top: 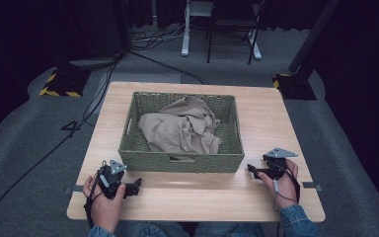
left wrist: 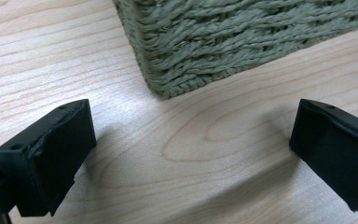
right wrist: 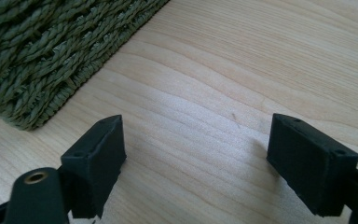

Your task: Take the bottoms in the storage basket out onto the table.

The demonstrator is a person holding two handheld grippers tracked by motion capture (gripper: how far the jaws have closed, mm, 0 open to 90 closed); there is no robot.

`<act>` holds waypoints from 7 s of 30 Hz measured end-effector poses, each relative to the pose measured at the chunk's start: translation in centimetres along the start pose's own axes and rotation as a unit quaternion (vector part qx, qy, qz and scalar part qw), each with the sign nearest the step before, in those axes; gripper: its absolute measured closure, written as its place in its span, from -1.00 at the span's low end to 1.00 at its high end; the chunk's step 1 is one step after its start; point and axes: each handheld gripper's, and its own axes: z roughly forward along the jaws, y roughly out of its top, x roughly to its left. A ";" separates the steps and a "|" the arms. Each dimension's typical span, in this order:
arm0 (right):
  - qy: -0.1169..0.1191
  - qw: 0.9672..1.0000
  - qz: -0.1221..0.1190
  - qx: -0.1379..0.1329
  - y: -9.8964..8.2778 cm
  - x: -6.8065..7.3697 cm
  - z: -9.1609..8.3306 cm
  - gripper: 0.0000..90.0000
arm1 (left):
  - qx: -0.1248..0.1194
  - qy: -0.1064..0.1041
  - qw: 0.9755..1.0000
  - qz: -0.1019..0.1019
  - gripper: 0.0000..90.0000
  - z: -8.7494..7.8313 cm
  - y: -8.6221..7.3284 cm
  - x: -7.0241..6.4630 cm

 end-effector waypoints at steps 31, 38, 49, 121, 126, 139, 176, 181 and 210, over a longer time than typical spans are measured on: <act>0.030 0.999 0.037 -0.007 1.3 -0.8 -0.2 -0.46 | -0.001 -0.005 1.000 0.005 -1.00 0.0 0.0 0.2; 0.043 0.998 0.048 -0.023 2.7 -1.4 -1.5 -0.48 | 0.000 -0.013 1.000 0.015 -0.99 -0.1 -0.1 0.5; 0.057 0.995 0.048 -0.063 5.7 -2.1 -4.8 -0.55 | 0.001 -0.014 1.000 0.016 -0.99 -0.1 -0.2 0.5; 0.108 0.990 -0.087 0.005 23.2 13.9 9.3 -0.64 | 0.000 -0.016 1.000 0.020 -1.00 -0.3 -0.3 0.5; 0.101 0.990 -0.089 0.028 22.9 14.3 10.5 -0.65 | -0.001 -0.016 1.000 0.019 -1.00 -0.3 -0.3 0.5; 0.082 0.992 -0.035 0.085 21.5 14.3 13.5 -0.70 | 0.000 -0.016 1.000 0.019 -1.00 -0.3 -0.3 0.5; 0.061 0.989 -0.077 0.108 19.9 15.3 15.3 -0.80 | -0.001 -0.016 1.000 0.019 -1.00 -0.2 -0.3 0.5; 0.069 0.987 -0.074 0.125 20.1 15.2 15.7 -0.72 | -0.001 -0.016 1.000 0.019 -1.00 -0.2 -0.3 0.5; 0.102 0.984 -0.104 0.101 21.6 16.1 13.1 0.61 | 0.001 -0.016 1.000 0.018 -1.00 -0.2 -0.2 0.4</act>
